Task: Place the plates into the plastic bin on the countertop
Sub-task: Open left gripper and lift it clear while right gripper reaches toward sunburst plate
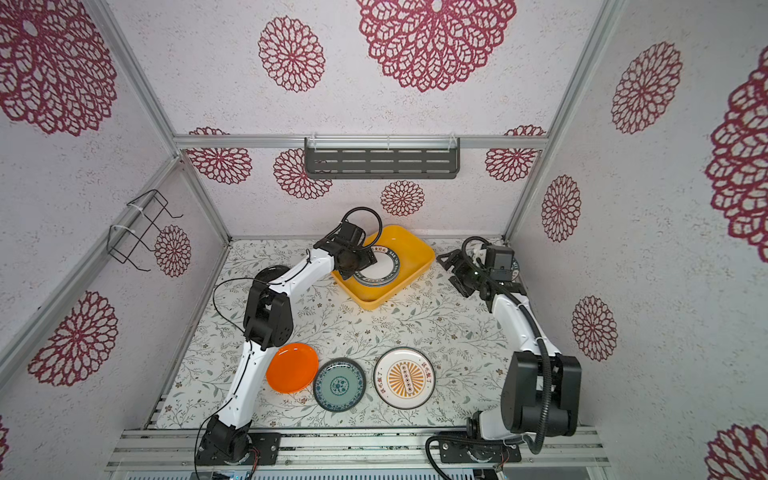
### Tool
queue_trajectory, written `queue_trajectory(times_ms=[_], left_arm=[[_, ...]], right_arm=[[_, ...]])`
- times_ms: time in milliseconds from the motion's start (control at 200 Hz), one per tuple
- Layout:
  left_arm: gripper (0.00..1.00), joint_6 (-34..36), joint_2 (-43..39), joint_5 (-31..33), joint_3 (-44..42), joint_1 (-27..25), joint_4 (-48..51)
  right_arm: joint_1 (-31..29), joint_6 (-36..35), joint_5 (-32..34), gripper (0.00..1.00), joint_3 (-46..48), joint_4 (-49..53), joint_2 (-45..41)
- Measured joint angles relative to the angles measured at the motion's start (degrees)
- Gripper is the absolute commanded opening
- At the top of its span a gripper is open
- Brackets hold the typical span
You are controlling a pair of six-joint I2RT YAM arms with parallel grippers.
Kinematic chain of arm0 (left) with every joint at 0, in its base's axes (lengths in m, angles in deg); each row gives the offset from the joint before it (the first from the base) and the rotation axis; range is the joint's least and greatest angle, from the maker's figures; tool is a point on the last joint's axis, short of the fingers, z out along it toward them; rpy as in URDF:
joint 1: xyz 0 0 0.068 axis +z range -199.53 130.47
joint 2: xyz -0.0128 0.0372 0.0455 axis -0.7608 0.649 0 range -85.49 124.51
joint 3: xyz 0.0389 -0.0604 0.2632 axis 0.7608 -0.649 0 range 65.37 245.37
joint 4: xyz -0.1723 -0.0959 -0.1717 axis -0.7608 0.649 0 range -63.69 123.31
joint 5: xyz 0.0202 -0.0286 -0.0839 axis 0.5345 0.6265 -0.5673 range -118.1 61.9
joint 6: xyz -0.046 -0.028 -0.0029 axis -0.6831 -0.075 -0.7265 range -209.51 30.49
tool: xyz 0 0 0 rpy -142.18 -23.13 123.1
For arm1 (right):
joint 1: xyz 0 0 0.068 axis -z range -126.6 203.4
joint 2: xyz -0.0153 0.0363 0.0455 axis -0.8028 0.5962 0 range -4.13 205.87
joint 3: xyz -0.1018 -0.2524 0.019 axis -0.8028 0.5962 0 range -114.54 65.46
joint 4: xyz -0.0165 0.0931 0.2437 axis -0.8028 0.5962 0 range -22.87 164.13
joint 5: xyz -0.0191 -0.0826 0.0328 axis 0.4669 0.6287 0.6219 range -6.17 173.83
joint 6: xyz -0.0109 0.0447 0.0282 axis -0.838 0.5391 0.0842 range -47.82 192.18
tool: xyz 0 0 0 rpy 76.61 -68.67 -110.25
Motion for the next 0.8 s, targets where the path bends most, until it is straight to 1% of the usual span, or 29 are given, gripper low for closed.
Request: queue_trajectory(times_ms=[115, 160, 290, 395, 550, 686, 801], left_arm=[[1.0, 2.86, -5.44, 3.37, -6.58, -0.55, -2.1], [0.97, 3.93, -7.76, 4.7, -8.28, -0.9, -2.73], [0.97, 7.32, -16.11, 9.64, -12.96, -2.12, -5.25], [0.97, 9.03, -24.15, 12.44, -19.52, -3.98, -9.27], [0.97, 9.75, -33.53, 13.64, -29.99, -7.72, -14.67], [0.98, 9.68, -37.79, 12.85, -37.46, -10.36, -17.73], [0.98, 8.81, -40.15, 11.45, -43.23, -11.58, -20.06]], right_arm=[[-0.02, -3.06, 2.12, 0.93, 0.7, 3.82, -2.14], [-0.02, -3.96, 3.02, 0.93, 1.62, 5.27, -3.67], [-0.26, -6.03, 4.96, 0.94, 5.88, 8.33, -9.25], [-1.25, -7.19, 5.62, 0.93, 10.32, 9.97, -13.42], [-2.82, -8.39, 5.73, 0.93, 18.27, 12.33, -19.63], [-2.99, -9.01, 5.73, 0.92, 24.02, 14.97, -24.9], [-3.76, -9.49, 5.49, 0.91, 27.32, 17.03, -28.85]])
